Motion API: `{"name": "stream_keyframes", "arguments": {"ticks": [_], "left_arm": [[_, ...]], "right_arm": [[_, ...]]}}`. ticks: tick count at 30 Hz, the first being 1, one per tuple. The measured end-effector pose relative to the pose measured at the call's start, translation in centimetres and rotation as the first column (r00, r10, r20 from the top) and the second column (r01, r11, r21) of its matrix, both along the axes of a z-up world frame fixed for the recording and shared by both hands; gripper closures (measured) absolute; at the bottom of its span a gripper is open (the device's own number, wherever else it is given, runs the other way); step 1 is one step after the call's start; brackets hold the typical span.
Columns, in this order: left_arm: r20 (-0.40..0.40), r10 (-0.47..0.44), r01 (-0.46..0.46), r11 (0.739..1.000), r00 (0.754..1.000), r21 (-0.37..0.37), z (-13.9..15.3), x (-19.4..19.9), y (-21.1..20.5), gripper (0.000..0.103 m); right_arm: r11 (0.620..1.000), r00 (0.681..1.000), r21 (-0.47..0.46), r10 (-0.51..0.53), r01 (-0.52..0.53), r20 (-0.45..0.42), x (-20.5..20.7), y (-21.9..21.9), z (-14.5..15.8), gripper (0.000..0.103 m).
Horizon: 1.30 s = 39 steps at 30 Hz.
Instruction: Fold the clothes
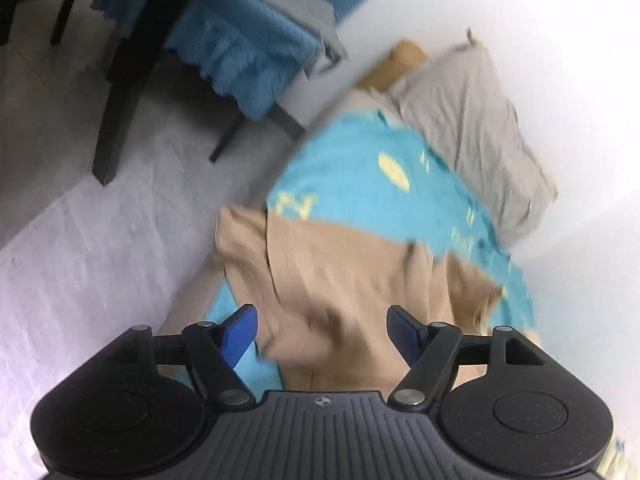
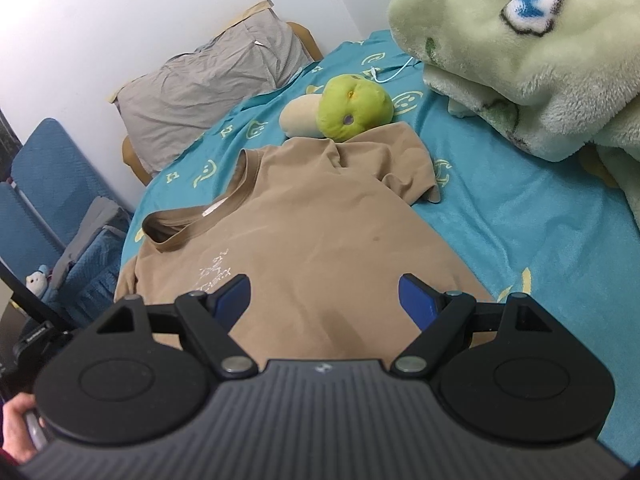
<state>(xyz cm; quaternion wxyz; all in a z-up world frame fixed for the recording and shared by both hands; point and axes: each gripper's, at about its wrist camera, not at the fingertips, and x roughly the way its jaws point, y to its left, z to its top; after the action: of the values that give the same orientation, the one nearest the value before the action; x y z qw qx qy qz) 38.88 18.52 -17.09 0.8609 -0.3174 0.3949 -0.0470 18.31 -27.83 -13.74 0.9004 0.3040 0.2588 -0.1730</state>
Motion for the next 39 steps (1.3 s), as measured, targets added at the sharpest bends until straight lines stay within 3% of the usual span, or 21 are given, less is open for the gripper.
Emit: {"name": "stream_keyframes", "arguments": {"ticks": [3, 4, 5, 7, 8, 11, 13, 15, 19, 21, 24, 26, 28, 30, 34, 37, 39], "left_arm": [[-0.024, 0.003, -0.002, 0.998, 1.0, 0.057, -0.1, 0.0, -1.4, 0.034], [-0.012, 0.011, -0.01, 0.999, 1.0, 0.045, 0.1, -0.1, -1.4, 0.046], [-0.007, 0.013, -0.013, 1.0, 1.0, 0.023, 0.2, -0.2, -1.4, 0.068], [-0.022, 0.004, -0.004, 1.0, 1.0, 0.018, 0.7, -0.2, -1.3, 0.092], [-0.012, -0.003, 0.003, 0.999, 1.0, 0.044, 1.2, -0.1, -1.2, 0.096], [0.046, -0.021, 0.016, 0.994, 0.999, 0.104, 3.3, -0.1, -0.9, 0.097], [0.026, -0.008, 0.005, 0.993, 1.0, 0.115, 3.7, 0.2, 0.2, 0.097], [-0.002, 0.032, -0.031, 0.981, 0.999, 0.191, 3.6, 0.9, 1.2, 0.097], [-0.081, 0.032, 0.0, 0.932, 0.996, 0.363, 1.6, 2.0, 0.8, 0.096], [-0.063, 0.01, 0.018, 0.904, 0.998, 0.427, 1.5, 1.8, -0.5, 0.094], [0.007, -0.012, 0.007, 0.882, 1.0, 0.471, 3.2, -0.1, -2.3, 0.084], [0.035, -0.05, 0.026, 0.868, 0.998, 0.495, 5.0, -1.8, -3.7, 0.06], [0.066, -0.099, 0.049, 0.848, 0.993, 0.528, 7.0, -3.9, -5.2, 0.047], [0.086, -0.137, 0.07, 0.84, 0.987, 0.538, 9.1, -6.7, -7.0, 0.043], [0.167, -0.182, 0.071, 0.853, 0.969, 0.516, 13.1, -13.4, -9.9, 0.016], [0.24, -0.189, 0.052, 0.874, 0.952, 0.483, 15.2, -18.7, -12.2, 0.003], [0.274, -0.196, 0.052, 0.888, 0.942, 0.456, 15.9, -21.9, -13.6, 0.0]], "right_arm": [[1.0, 1.0, 0.001, 0.0, 0.0, -0.003, 0.0, 0.0, 0.0, 0.02], [1.0, 1.0, 0.003, -0.001, 0.001, -0.005, 0.0, 0.0, -0.1, 0.02], [1.0, 1.0, 0.005, -0.002, 0.002, -0.006, 0.0, -0.1, -0.1, 0.02], [1.0, 1.0, 0.009, -0.004, 0.004, -0.008, -0.1, -0.1, -0.2, 0.02], [1.0, 1.0, 0.011, -0.004, 0.004, -0.009, -0.1, -0.1, -0.2, 0.02], [1.0, 1.0, 0.015, 0.0, 0.0, -0.01, 0.0, -0.1, -0.3, 0.02], [1.0, 1.0, -0.005, 0.004, -0.004, -0.004, 0.0, 0.2, -0.1, 0.02], [0.999, 1.0, -0.043, 0.012, -0.012, 0.001, 0.1, 0.6, 0.1, 0.02], [0.998, 0.999, -0.061, 0.034, -0.035, -0.008, 0.4, 1.0, -0.1, 0.02], [0.996, 0.998, -0.066, 0.057, -0.058, -0.015, 0.5, 1.1, -0.2, 0.02], [0.991, 0.995, -0.09, 0.097, -0.099, -0.017, 0.6, 1.5, 0.0, 0.02], [0.985, 0.992, -0.12, 0.125, -0.126, -0.019, 0.5, 2.0, 0.2, 0.02], [0.978, 0.987, -0.135, 0.157, -0.158, -0.017, 0.3, 2.5, 0.6, 0.02], [0.973, 0.983, -0.139, 0.185, -0.183, -0.003, -0.2, 2.7, 1.3, 0.02], [0.967, 0.975, -0.148, 0.215, -0.206, 0.051, -2.2, 2.4, 3.3, 0.02], [0.966, 0.972, -0.156, 0.222, -0.208, 0.078, -4.0, 1.9, 4.4, 0.02], [0.963, 0.972, -0.175, 0.22, -0.203, 0.083, -5.1, 1.6, 4.8, 0.02]]}}
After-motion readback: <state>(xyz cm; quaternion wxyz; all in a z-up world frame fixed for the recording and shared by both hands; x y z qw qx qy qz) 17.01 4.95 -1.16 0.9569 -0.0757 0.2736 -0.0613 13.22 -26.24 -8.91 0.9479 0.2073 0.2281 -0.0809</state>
